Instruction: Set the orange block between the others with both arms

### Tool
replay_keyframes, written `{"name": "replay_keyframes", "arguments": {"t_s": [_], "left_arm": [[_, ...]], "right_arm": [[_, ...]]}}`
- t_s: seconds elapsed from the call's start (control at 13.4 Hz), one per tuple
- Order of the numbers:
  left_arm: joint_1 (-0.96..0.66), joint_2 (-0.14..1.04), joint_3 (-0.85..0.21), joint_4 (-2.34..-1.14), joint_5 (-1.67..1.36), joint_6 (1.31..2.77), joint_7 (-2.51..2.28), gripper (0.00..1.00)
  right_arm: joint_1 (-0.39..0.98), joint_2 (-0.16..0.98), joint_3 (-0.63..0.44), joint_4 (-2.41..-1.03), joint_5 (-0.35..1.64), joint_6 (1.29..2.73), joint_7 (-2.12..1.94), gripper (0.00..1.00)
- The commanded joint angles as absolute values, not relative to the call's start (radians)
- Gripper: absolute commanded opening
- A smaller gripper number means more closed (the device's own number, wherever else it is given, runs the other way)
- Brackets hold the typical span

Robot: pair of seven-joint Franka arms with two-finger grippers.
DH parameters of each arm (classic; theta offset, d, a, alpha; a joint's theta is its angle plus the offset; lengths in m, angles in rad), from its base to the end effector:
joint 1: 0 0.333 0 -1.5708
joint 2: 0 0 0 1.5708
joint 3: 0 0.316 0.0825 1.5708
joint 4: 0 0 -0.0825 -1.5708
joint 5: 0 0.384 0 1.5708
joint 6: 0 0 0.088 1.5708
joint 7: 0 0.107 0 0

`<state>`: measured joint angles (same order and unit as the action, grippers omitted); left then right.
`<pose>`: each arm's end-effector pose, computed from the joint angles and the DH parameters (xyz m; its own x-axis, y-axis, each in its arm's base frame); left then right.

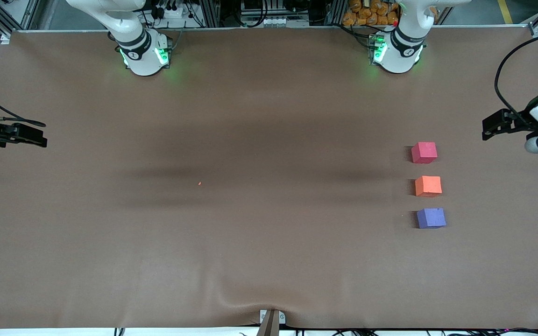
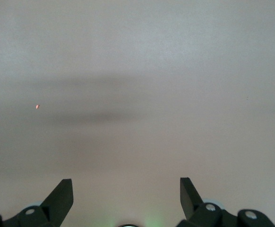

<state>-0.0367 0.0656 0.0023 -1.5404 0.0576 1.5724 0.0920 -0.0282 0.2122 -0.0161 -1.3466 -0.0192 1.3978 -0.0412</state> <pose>0.5739 -0.0136 0.6021 0.9913 -0.1260 -0.0388 -0.1280 -0.9903 -0.0544 0.5992 -0.0278 0.5920 0.9869 -0.0060 -0.1610 -0.0035 -0.9999 0.0160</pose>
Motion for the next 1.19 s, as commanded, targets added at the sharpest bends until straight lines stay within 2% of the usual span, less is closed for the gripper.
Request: {"name": "replay_keyframes", "arguments": {"t_s": [0.0, 0.22, 1.12], "left_arm": [[-0.023, 0.058, 0.000, -1.494, 0.040, 1.529, 0.112, 1.00], [-0.023, 0.057, 0.000, -1.456, -0.011, 1.528, 0.095, 1.00], [-0.032, 0.034, -0.009, -1.456, -0.014, 1.500, 0.094, 1.00]], "right_arm": [[-0.031, 0.209, -0.011, -1.345, -0.035, 1.394, -0.044, 1.00], [-0.029, 0.209, -0.011, -1.345, -0.035, 1.394, -0.044, 1.00], [-0.028, 0.209, -0.011, -1.345, -0.034, 1.394, -0.044, 1.00]]}}
